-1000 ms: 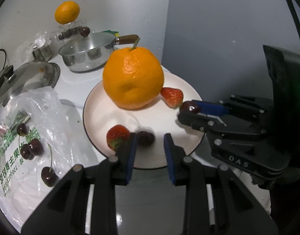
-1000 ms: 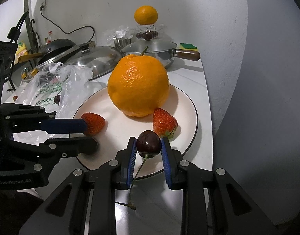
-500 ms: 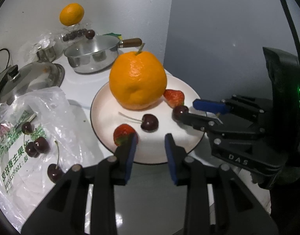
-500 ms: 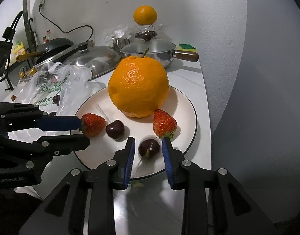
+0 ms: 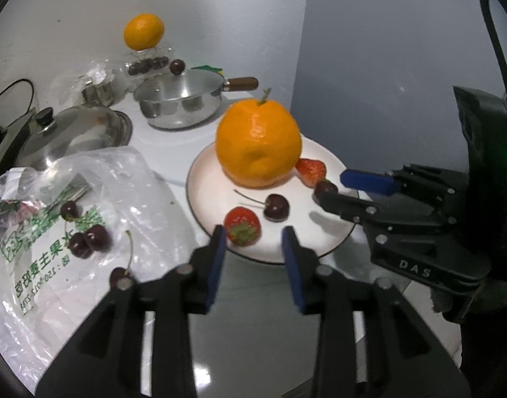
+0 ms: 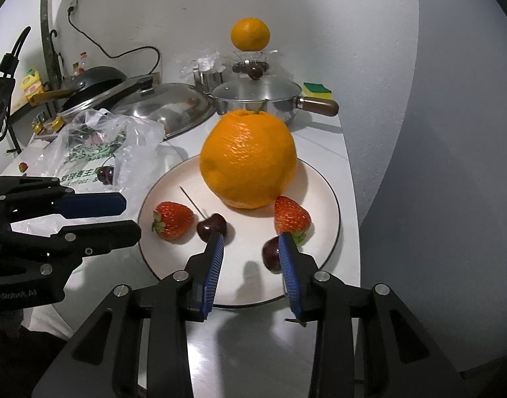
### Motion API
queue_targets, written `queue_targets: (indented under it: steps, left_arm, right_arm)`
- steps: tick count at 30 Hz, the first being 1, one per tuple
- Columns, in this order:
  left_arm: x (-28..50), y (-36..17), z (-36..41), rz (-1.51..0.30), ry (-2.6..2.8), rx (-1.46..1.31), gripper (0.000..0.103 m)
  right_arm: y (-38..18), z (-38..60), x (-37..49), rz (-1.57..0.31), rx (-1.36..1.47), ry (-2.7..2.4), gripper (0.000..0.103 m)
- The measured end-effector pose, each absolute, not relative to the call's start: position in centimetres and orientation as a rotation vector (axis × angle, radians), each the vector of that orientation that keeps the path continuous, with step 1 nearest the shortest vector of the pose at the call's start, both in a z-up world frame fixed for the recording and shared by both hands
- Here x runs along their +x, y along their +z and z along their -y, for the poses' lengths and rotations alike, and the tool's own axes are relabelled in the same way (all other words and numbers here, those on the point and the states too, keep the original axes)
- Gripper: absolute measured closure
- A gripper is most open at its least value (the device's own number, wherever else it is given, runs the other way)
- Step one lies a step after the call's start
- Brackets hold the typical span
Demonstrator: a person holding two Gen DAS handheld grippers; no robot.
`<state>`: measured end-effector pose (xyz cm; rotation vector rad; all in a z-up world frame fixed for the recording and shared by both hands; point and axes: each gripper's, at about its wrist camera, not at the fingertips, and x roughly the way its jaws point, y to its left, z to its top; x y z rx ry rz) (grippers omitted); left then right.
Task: Organize fruits
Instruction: 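Move both open tools back over the bag toward the remaining cherries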
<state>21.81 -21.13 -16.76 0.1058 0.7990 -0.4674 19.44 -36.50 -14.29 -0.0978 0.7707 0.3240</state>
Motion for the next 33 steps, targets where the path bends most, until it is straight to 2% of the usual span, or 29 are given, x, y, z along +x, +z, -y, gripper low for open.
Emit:
queue_targets:
  steps: [1, 2, 23, 28, 33]
  left_arm:
    - [21.6, -16.6, 20.7, -0.789, -0.459, 0.095, 0.033]
    - [21.5, -16.4, 20.3, -0.777, -0.451, 0.083, 0.032]
    - [20.3, -15.2, 14.4, -0.726, -0.382, 0.036, 0.032]
    - [20.1, -15.3, 12.1, -0.719, -0.359, 0.007, 0.025]
    - [19.8, -15.4, 9.8, -0.714, -0.326, -0.006, 0.024]
  right_arm:
    - [-14.2, 36.3, 19.4, -0.769, -0.1, 0.325, 0.066]
    - [-14.1, 36.1, 19.4, -0.768, -0.102, 0.327, 0.066]
    - [-12.6, 30.7, 18.7, -0.75, -0.158, 0.357, 0.066]
    - [-12.5, 29.0, 18.8, -0.752, -0.169, 0.372, 0.066]
    - [-12.5, 27.1, 18.9, -0.752, -0.178, 0.393, 0.066]
